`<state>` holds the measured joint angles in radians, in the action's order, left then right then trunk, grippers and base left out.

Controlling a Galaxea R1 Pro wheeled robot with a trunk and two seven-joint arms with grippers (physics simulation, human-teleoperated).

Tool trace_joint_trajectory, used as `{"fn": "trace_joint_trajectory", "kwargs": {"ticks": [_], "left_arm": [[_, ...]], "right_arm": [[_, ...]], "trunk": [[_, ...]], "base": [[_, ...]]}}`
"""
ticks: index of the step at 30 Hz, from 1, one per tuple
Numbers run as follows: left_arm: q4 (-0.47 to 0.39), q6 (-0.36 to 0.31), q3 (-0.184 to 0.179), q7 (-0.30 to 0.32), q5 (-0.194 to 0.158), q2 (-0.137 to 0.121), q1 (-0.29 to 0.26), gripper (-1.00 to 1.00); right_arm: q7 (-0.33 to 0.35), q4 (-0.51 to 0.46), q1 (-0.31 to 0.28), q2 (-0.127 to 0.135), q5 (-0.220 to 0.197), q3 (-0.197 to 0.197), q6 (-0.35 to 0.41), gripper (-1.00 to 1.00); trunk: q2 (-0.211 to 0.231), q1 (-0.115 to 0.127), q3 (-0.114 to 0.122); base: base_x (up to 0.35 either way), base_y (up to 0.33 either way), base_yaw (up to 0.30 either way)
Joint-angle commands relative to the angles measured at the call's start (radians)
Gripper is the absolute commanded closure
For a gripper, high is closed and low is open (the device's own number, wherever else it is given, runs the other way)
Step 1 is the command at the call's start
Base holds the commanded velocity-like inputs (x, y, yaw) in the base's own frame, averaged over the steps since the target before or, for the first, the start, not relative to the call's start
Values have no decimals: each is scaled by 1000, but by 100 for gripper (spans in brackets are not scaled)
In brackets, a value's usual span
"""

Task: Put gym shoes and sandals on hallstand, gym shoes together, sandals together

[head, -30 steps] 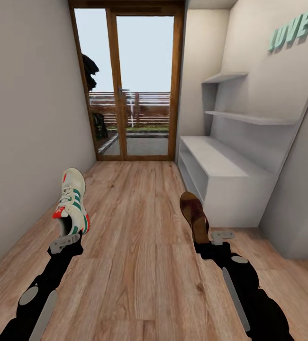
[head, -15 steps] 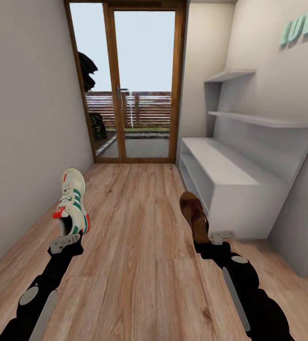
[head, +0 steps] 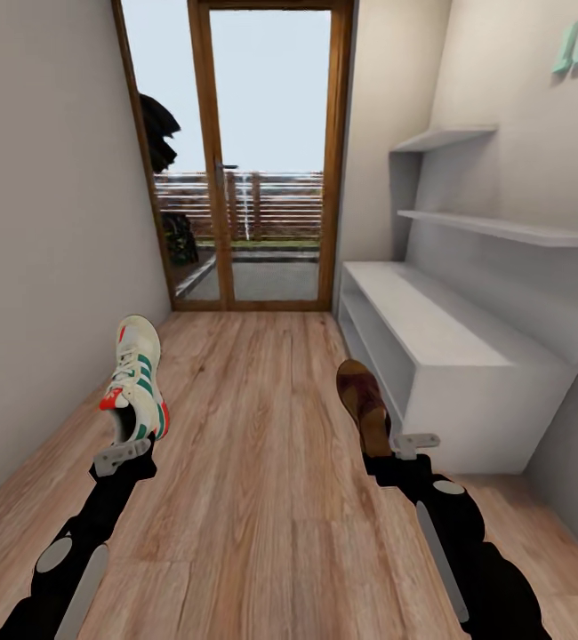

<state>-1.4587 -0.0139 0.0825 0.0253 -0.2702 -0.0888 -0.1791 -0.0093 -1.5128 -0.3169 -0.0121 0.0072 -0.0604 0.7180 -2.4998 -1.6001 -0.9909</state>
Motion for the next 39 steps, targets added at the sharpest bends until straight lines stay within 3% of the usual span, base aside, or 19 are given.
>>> {"fn": "trace_joint_trajectory", "kwargs": {"ticks": [1, 23, 39], "left_arm": [[-1, -2, 0, 4, -10, 0, 0, 100], [-2, -3, 0, 4, -10, 0, 0, 100], [-3, -3, 0, 4, -10, 0, 0, 100]], "right_arm": [[-3, -1, -1, 0, -3, -1, 6, 100], [-3, -2, -1, 0, -2, 3, 6, 100], [-3, -2, -1, 0, -2, 4, 6, 100]], "trunk": [[0, 0, -1], [0, 0, -1], [0, 0, -1]], "base": [[348, 0, 0], [348, 7, 0], [301, 162, -12]]}}
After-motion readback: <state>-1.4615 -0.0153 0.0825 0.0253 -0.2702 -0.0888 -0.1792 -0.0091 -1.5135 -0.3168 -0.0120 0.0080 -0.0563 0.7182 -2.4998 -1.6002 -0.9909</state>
